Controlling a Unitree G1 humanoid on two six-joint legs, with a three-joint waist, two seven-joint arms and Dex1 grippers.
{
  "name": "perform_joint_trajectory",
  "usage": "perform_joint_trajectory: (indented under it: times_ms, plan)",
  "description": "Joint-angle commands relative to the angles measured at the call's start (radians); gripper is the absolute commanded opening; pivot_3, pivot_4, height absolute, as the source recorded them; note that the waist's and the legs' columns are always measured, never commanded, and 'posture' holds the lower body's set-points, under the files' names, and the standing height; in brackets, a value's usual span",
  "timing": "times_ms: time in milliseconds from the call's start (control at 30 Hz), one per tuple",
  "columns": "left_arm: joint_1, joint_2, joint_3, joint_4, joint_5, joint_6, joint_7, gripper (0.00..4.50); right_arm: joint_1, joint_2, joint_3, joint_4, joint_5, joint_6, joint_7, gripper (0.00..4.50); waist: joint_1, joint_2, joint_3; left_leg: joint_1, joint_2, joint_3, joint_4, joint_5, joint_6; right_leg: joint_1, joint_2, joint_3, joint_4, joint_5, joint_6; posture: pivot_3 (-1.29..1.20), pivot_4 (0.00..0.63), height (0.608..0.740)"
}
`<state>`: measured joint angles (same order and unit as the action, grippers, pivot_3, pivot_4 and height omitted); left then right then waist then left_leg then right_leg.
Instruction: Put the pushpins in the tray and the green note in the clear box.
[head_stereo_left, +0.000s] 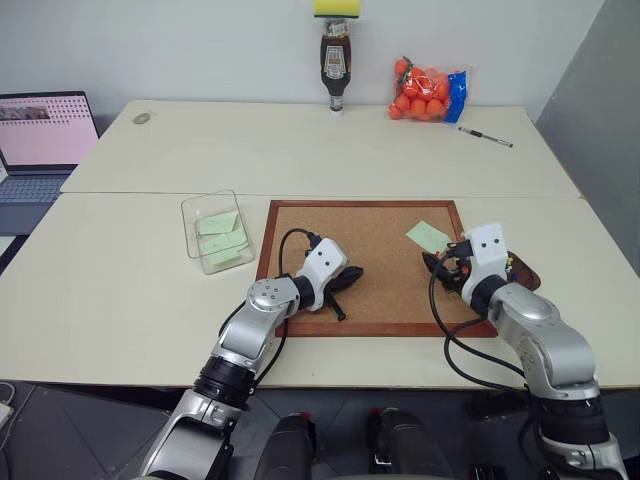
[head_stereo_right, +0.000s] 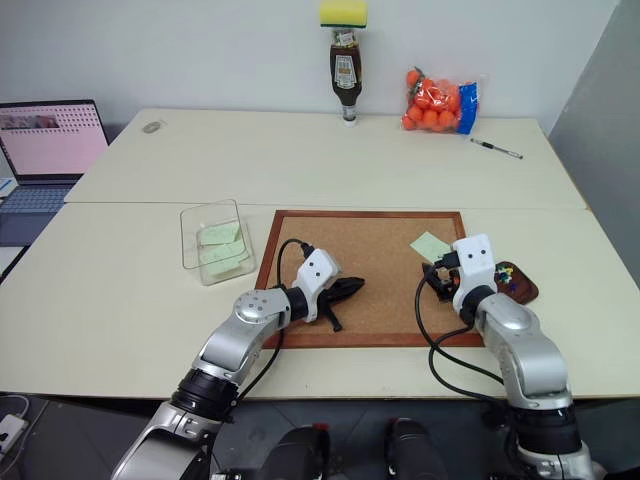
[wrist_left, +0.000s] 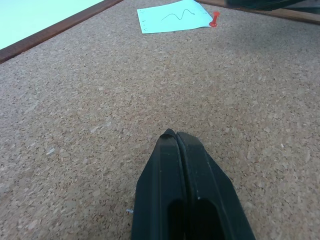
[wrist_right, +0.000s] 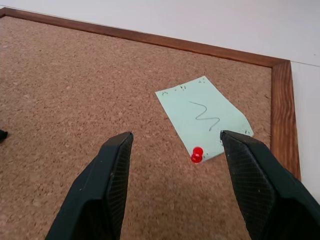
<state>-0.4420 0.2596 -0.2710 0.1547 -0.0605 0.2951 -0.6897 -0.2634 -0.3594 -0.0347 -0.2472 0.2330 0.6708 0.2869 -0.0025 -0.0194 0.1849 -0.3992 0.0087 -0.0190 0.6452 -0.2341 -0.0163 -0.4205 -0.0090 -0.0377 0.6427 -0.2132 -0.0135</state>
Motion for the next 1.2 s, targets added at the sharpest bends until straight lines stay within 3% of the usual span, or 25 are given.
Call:
perform_joint_trajectory:
  times_ms: [33,100,200,600,1200]
  plan:
    - [0.017,0.008,-0.012,0.020,0.018,0.020,0.001,0.00,-0.022,0.003,0.003,0.045,-0.021,-0.076,0.016,2.95,0.000,0.000,0.000,0.000,0.000,0.000,0.000,0.000,0.000,0.000,0.000,0.000,0.000,0.000,0.000,0.00,0.150,0.740]
    - [0.018,0.009,-0.011,0.018,0.018,0.022,0.001,0.00,-0.023,0.003,0.004,0.071,-0.029,-0.098,0.023,2.95,0.000,0.000,0.000,0.000,0.001,0.000,0.000,0.000,0.000,0.000,0.001,0.000,0.000,0.002,0.003,0.00,0.150,0.740]
    - [0.018,0.010,-0.012,0.018,0.018,0.023,0.001,0.00,-0.028,0.002,0.005,0.113,-0.040,-0.127,0.026,2.50,0.000,0.000,0.000,0.000,0.001,0.000,0.000,0.000,0.000,0.000,0.001,0.000,0.000,0.002,0.003,0.00,0.150,0.740]
    - [0.020,0.010,-0.013,0.015,0.018,0.021,0.000,0.00,-0.042,0.016,-0.004,0.190,-0.057,-0.178,0.020,0.06,0.000,0.000,0.000,0.000,0.001,0.000,0.000,0.000,0.000,0.000,0.001,0.000,0.000,0.002,0.003,0.00,0.150,0.740]
    - [0.021,-0.002,-0.010,0.020,0.014,0.026,0.011,0.00,-0.015,0.020,-0.047,-0.014,0.003,-0.186,0.041,0.01,0.000,0.000,0.000,0.000,0.001,0.000,0.000,0.000,0.000,0.000,0.001,0.000,0.000,0.002,0.004,0.00,0.150,0.740]
